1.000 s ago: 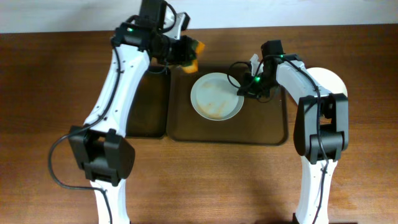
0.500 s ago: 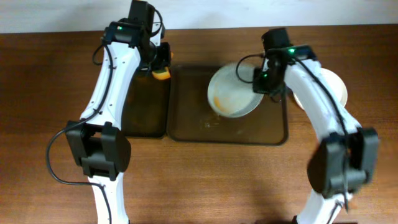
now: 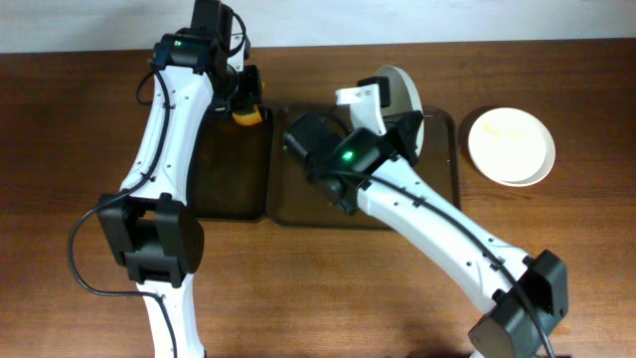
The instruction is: Clean dirty plates on tray and stack at the side
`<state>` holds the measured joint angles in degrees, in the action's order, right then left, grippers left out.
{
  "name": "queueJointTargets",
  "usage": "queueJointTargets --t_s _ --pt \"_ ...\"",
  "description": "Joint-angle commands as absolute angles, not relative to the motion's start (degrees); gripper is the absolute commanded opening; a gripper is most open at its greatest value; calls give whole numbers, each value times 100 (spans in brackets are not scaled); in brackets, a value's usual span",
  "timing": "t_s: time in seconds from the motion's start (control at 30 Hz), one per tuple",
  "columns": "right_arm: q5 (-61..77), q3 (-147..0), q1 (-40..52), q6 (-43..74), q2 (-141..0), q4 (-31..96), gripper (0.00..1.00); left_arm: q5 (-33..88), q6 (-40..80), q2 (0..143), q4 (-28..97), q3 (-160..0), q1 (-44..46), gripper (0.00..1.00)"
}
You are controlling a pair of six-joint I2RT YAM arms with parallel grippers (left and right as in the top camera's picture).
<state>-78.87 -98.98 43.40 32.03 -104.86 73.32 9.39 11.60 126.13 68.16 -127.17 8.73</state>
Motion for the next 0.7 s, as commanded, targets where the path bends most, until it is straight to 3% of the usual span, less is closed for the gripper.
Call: queueJointTargets --t_s 0.0,0.2,0.33,0.53,0.67 --pt "-9050 -9920 4584 3352 -10451 7371 4 919 1212 12669 6823 -12722 797 0" --pt "-8320 -9922 4434 3354 -10436 7376 4 917 1212 12672 6816 -12722 790 0" --pt "-5867 -9922 3734 3336 -10237 7360 4 917 1212 12669 6825 -12722 683 0" --pt "-1516 -9922 1385 1813 -10213 6455 4 939 1210 12669 6932 -12722 443 0" --pt "-309 -9920 -370 1520 -10215 6252 4 910 1205 12669 7087 -12722 443 0"
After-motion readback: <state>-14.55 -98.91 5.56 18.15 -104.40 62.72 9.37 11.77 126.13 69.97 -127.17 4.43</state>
